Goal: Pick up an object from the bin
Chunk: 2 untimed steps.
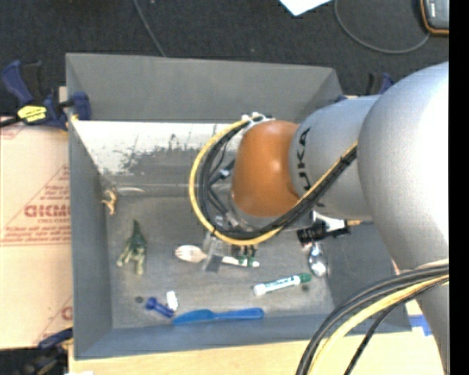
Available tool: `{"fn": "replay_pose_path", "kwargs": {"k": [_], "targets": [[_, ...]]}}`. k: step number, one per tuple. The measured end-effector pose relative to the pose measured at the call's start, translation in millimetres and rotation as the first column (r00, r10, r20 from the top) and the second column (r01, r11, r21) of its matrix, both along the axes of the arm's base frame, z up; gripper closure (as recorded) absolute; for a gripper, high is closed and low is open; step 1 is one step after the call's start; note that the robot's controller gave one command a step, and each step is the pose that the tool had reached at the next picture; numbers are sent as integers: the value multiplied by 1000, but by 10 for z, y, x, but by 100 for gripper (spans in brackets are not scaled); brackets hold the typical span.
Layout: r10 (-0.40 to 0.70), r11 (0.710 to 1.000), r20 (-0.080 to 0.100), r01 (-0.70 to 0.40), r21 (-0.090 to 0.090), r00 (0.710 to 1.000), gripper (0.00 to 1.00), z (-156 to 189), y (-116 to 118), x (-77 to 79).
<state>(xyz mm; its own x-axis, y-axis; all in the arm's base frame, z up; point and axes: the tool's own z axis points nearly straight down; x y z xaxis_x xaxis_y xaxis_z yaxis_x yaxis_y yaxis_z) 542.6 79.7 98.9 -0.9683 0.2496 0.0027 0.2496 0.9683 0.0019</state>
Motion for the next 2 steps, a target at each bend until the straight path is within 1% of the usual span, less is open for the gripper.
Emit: {"fn": "replay_pose_path", "kwargs": {"k": [2], "targets": [[5,1000,11,-5,1,1000,100,708,-4,34]]}}
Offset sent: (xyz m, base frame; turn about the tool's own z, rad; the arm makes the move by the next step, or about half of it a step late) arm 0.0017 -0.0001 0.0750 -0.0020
